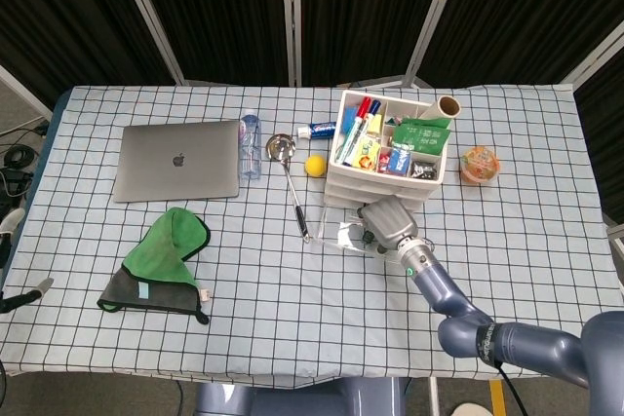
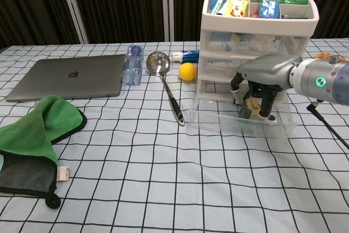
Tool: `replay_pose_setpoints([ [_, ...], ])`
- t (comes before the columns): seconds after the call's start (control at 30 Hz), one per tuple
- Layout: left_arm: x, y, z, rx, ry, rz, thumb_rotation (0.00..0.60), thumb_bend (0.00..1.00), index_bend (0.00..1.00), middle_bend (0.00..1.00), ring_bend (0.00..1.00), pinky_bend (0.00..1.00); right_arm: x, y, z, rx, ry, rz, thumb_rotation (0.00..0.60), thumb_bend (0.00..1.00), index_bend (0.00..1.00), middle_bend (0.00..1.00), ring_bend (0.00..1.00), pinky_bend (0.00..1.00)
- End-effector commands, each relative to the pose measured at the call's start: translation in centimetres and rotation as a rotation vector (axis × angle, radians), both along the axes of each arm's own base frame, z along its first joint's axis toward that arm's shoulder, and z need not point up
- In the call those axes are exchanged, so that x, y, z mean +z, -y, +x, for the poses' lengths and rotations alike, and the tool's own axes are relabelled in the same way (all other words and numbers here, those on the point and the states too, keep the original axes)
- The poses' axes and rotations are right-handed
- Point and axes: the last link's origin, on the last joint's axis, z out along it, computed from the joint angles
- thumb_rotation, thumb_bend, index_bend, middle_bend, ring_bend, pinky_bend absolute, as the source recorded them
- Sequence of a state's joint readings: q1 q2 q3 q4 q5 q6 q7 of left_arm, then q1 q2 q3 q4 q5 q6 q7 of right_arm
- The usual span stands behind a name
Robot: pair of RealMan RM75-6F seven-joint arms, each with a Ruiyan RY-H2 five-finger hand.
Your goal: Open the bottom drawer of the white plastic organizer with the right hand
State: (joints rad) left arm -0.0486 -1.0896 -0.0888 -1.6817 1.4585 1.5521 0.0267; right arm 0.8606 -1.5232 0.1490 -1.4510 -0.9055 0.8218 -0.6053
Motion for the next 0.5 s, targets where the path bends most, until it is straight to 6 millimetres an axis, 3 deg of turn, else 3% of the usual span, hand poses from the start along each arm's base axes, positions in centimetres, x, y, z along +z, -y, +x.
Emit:
replay_pose_setpoints([
  [0.03, -0.02, -0.03, -0.02, 0.001, 0.000, 0.000, 0.600, 0.00, 0.00, 0.00, 0.00, 0.00, -0.31, -0.10, -0.01, 0.006, 0.009, 0.014, 0.600, 0.00, 0.48, 1.00, 1.00, 0.83],
  [0.5, 0.03, -0.07, -0.11, 0.003, 0.005, -0.002, 0.600, 0.00, 0.00, 0.00, 0.00, 0.00, -1.05, 0.00, -0.59, -0.001, -0.007, 0.054, 0.600, 0.00, 0.48, 1.00, 1.00, 0.83],
])
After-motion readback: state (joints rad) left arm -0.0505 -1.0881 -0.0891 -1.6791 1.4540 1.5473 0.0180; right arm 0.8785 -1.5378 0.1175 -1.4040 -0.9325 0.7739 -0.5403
